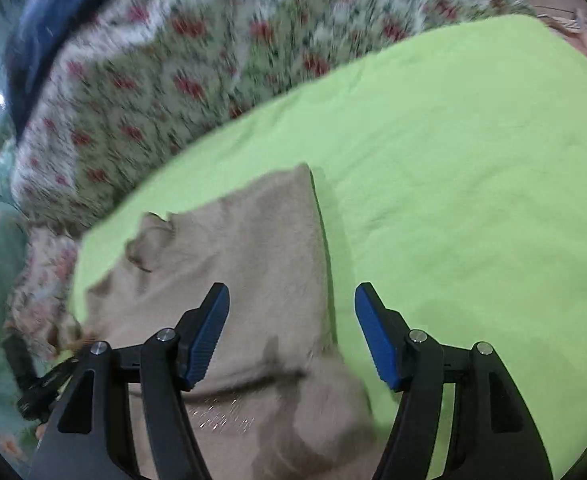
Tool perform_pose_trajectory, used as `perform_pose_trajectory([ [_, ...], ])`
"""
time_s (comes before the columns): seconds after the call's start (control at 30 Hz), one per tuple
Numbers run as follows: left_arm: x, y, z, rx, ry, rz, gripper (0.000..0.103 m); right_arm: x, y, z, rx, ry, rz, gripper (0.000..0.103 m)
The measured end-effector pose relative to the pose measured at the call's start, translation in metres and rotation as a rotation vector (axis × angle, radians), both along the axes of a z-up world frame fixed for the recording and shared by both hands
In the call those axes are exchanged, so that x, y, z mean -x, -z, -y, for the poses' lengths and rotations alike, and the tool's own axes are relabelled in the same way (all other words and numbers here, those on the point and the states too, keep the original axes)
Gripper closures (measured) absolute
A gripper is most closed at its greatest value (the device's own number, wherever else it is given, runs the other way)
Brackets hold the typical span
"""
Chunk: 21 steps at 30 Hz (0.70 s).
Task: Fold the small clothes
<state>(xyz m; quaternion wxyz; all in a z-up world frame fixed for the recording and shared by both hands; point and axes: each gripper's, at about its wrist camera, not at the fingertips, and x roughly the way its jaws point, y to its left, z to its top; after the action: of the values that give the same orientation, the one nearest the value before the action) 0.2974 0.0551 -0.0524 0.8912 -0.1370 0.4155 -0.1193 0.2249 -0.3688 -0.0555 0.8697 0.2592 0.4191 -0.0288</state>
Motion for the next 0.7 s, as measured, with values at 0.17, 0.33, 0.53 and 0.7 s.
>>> perform_pose_trajectory([
  [0.17,0.006,-0.003,0.000,-0.007,0.024,0.005,0.096,-0.035,0.031,-0.008,-0.004,-0.097,-0.090,0.072],
  [0.33,0.001,-0.008,0.012,0.005,0.070,0.023,0.096,-0.013,-0.003,0.006,0.056,-0.028,0.006,0.095],
  [0.53,-0.006,0.015,0.013,-0.014,0.080,-0.051,0.092,-0.011,0.014,0.004,0.171,0.026,-0.116,0.086],
  [0.7,-0.001,0.014,0.006,-0.028,0.067,-0.046,0.088,0.024,-0.024,-0.034,0.196,0.001,0.076,0.081],
])
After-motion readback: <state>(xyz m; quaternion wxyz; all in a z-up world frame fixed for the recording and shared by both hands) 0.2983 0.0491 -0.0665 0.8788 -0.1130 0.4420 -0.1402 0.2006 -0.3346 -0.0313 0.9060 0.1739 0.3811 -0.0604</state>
